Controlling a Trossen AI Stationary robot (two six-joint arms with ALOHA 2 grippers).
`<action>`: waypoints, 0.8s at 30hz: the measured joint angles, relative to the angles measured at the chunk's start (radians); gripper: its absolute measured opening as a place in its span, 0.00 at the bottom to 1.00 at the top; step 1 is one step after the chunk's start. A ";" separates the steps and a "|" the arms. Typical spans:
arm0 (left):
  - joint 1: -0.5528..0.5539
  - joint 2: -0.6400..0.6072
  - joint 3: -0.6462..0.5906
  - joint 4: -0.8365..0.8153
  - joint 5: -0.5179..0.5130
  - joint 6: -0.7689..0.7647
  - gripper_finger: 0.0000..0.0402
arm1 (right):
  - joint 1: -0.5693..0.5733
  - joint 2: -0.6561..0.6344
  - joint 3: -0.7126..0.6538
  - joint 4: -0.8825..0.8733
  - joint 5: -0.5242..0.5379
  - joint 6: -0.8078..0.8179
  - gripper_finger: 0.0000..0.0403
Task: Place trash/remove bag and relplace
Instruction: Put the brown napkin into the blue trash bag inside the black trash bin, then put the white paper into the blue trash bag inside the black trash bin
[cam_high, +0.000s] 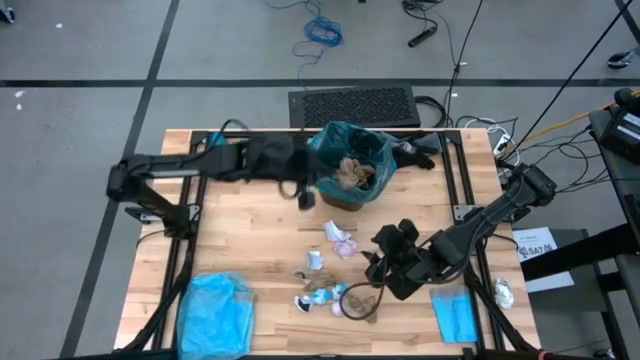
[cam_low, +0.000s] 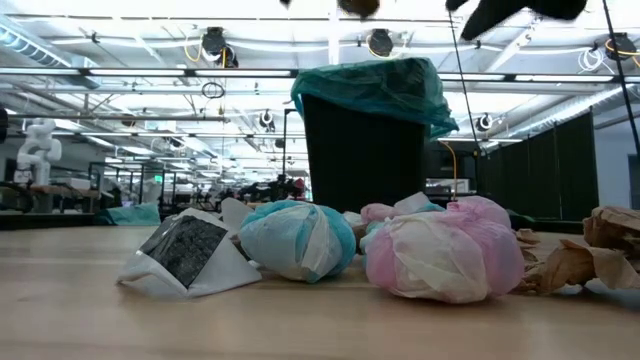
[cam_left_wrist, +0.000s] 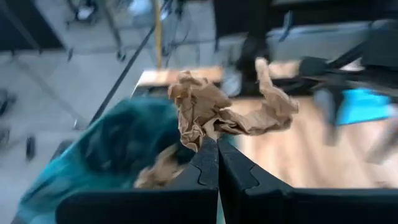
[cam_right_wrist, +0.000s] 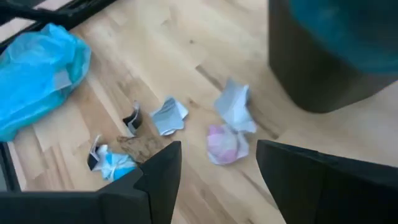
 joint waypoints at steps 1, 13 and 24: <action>0.035 0.019 0.000 -0.022 0.022 0.000 0.00 | -0.006 0.000 -0.029 0.043 -0.001 -0.012 0.50; 0.220 0.116 -0.002 -0.016 0.315 0.004 0.22 | -0.132 0.000 -0.354 0.548 -0.138 -0.214 0.58; 0.156 -0.032 0.130 -0.185 0.331 -0.077 0.47 | -0.268 0.011 -0.457 0.729 -0.248 -0.383 0.72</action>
